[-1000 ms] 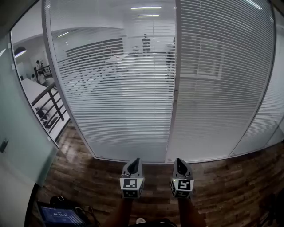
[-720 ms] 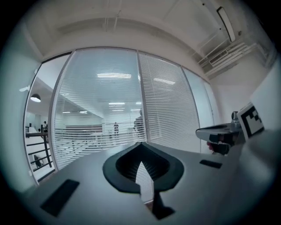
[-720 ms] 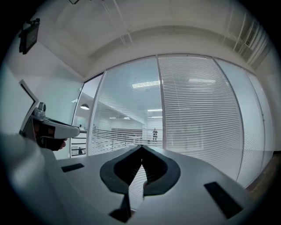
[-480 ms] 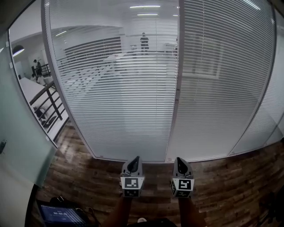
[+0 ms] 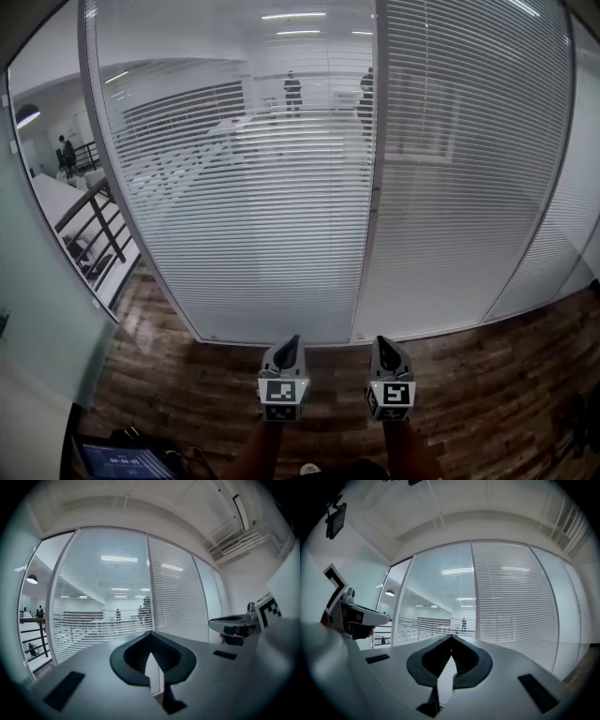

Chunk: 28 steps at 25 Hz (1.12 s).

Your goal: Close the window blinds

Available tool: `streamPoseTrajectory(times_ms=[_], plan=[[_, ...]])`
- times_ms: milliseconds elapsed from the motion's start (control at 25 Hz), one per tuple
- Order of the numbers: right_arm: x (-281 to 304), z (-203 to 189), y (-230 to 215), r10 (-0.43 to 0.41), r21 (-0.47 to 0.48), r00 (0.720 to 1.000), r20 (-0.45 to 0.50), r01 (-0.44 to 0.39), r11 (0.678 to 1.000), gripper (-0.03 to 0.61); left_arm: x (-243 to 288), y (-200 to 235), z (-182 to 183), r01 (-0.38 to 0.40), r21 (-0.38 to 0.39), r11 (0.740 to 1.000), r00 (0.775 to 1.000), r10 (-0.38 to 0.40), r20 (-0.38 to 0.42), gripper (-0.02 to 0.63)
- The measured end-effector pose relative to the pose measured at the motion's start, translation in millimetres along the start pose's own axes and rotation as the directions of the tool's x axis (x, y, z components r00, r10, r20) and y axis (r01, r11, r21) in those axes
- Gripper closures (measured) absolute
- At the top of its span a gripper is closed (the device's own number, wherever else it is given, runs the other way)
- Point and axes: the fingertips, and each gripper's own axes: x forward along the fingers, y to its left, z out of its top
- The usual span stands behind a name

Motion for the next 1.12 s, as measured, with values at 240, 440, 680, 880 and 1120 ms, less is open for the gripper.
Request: streamPoseTrajectory(times_ms=[240, 440, 680, 880, 1120], plan=[[11, 10, 1, 0.028, -0.008, 0.999, 0.029, -0.027, 1.000, 0.575, 16, 4, 0, 0.006, -0.010, 1.000, 1.000, -0.006, -0.017, 0.620], [30, 16, 0, 0.036, -0.017, 0.999, 0.034, -0.036, 0.999, 0.575, 37, -3, 1, 0.030, -0.022, 0.999, 0.999, -0.030, -0.022, 0.620], [60, 2, -20, 0.032, 0.000, 0.999, 0.019, -0.032, 0.999, 0.575, 67, -3, -4, 0.020, -0.014, 1.000, 0.999, -0.020, -0.042, 0.621], [89, -6, -41, 0.033, 0.013, 0.999, 0.000, -0.033, 0.999, 0.575, 102, -1, -2, 0.003, -0.005, 1.000, 1.000, -0.004, -0.028, 0.620], [126, -10, -67, 0.029, -0.017, 1.000, 0.004, -0.029, 0.999, 0.575, 148, -4, 0, -0.011, 0.002, 1.000, 0.999, 0.011, -0.032, 0.620]])
